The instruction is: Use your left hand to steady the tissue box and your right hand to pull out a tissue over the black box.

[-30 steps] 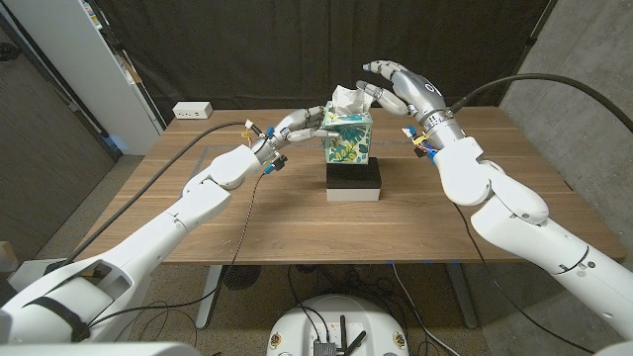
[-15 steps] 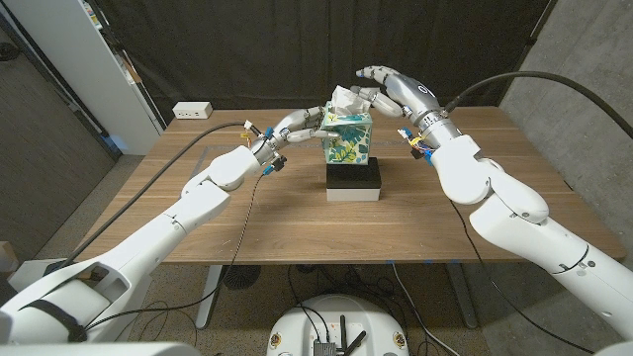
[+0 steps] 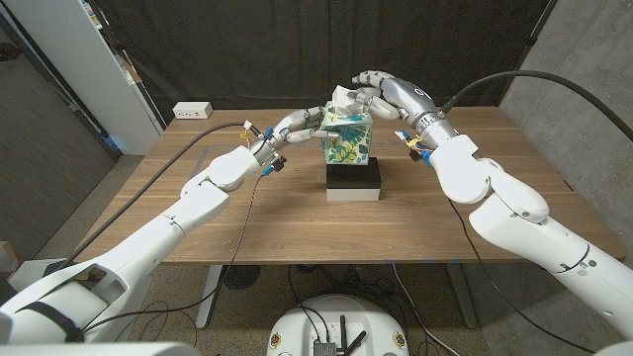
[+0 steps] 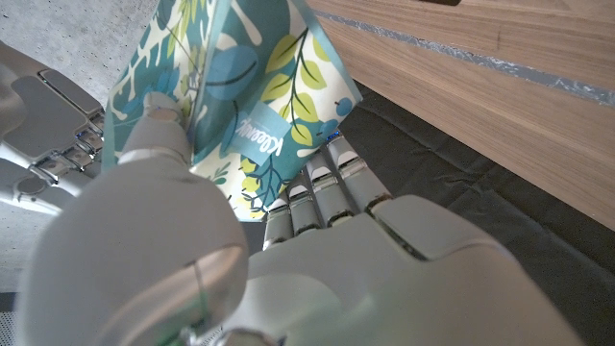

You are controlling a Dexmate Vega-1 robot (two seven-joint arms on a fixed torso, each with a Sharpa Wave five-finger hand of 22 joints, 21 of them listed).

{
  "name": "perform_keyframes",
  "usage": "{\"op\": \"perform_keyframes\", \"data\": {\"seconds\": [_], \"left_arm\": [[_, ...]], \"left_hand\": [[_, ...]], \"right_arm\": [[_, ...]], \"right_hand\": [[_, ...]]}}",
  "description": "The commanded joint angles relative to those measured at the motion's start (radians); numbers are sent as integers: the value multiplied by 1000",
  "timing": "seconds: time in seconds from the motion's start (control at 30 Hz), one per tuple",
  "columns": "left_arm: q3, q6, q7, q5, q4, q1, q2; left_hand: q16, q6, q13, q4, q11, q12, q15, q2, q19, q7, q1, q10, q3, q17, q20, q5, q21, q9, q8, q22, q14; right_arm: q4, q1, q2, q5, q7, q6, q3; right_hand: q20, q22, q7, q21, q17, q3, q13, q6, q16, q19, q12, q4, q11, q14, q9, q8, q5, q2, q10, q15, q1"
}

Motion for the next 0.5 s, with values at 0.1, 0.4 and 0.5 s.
{"op": "perform_keyframes", "data": {"seconds": [0.1,0.4,0.5], "left_arm": [[-3,7,2,-1,-15,7,4],[-6,12,7,-1,-32,17,10],[-7,15,8,-1,-37,21,12]], "left_hand": [[-3,13,5,0,3,-1,-98,1,1,2,-7,2,10,2,-5,7,-6,3,3,3,6],[-3,13,5,4,5,-2,-98,2,1,2,-16,1,11,3,-5,6,-6,3,2,3,5],[-3,13,5,4,5,-1,-98,2,1,3,-17,2,11,3,-5,6,-6,3,2,3,5]], "right_arm": [[-16,4,-12,7,30,-22,-8],[-22,3,-10,-63,10,-52,-40],[-16,0,-5,-89,-9,-46,-50]], "right_hand": [[-5,3,-1,-1,0,13,1,34,-5,-10,-2,-3,-6,-1,5,11,5,-2,-4,-65,31],[-10,3,-7,4,-4,44,0,84,-7,5,0,-22,-14,4,9,22,14,-4,-5,-74,98],[-13,3,-4,7,-7,55,0,132,-7,18,4,-25,-26,13,11,35,16,-11,6,-80,136]]}}
